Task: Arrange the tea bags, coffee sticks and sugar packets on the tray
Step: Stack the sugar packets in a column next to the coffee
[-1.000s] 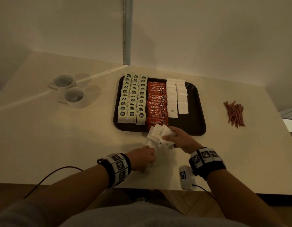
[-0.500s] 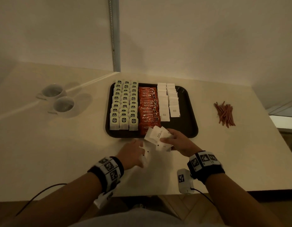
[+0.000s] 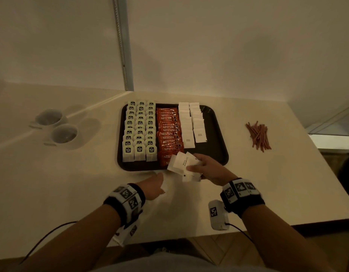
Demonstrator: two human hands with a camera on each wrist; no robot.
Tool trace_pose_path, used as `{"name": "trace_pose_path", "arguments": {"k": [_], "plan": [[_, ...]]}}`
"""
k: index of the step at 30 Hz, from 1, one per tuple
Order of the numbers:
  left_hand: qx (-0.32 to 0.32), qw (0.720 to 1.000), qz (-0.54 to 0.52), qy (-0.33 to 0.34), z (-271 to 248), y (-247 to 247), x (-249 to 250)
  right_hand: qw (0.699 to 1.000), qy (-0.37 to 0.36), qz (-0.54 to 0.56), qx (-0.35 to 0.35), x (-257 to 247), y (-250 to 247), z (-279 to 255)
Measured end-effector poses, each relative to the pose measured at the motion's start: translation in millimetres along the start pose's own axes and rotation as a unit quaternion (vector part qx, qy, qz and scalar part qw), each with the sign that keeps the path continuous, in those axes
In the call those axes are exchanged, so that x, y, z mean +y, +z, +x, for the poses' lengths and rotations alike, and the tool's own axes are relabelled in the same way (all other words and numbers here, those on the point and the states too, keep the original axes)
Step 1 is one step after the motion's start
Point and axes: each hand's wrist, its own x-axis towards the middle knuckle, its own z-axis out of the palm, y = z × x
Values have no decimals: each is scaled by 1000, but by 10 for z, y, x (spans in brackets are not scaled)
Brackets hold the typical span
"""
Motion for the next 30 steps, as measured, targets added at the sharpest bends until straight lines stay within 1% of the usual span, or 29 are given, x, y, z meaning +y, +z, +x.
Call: {"name": "trace_pose_path", "arguments": {"k": [1, 2, 3, 5, 7, 9, 11, 13, 15, 17, 18, 19, 21, 22, 25, 27, 30], "plan": [[0, 999, -52, -7, -15, -60, -12, 1000, 2, 8, -7, -33, -20, -9], [8, 991, -131, -10, -31, -133, -17, 1000, 4, 15, -17, -72, -45, -20], [23, 973, -229, -5, -49, -215, -26, 999, 6, 20, -29, -122, -69, -28], [45, 917, -397, 11, -127, -413, 21, 998, 4, 16, -64, -261, -108, -41], [63, 856, -512, 26, -150, -572, 79, 995, 3, 5, -97, -449, -124, -41], [45, 792, -608, 45, -213, -685, 189, 993, 6, -13, -119, -648, -104, -17], [10, 750, -657, 70, -256, -751, 283, 991, -1, -41, -130, -804, -62, 38], [1, 721, -688, 80, -271, -784, 342, 989, -8, -70, -133, -912, -18, 91], [11, 700, -710, 72, -280, -815, 364, 986, -14, -99, -134, -994, 11, 145], [-14, 666, -741, 87, -263, -845, 354, 981, -23, -138, -133, -1061, 30, 197], [-32, 655, -748, 96, -275, -870, 355, 979, -27, -159, -126, -1090, 35, 228], [-43, 658, -745, 101, -275, -891, 346, 977, -34, -178, -110, -1115, 38, 259], [-31, 681, -725, 99, -247, -937, 332, 977, -64, -196, -51, -1154, 39, 319], [-17, 682, -725, 93, -229, -962, 331, 980, -84, -180, -18, -1164, 36, 348], [26, 644, -760, 80, -166, -1036, 350, 989, -133, -48, 51, -1149, 25, 416], [46, 626, -774, 82, -118, -1077, 374, 985, -156, 24, 69, -1141, 29, 439], [56, 602, -791, 88, -63, -1131, 400, 978, -172, 93, 78, -1148, 20, 487]]}}
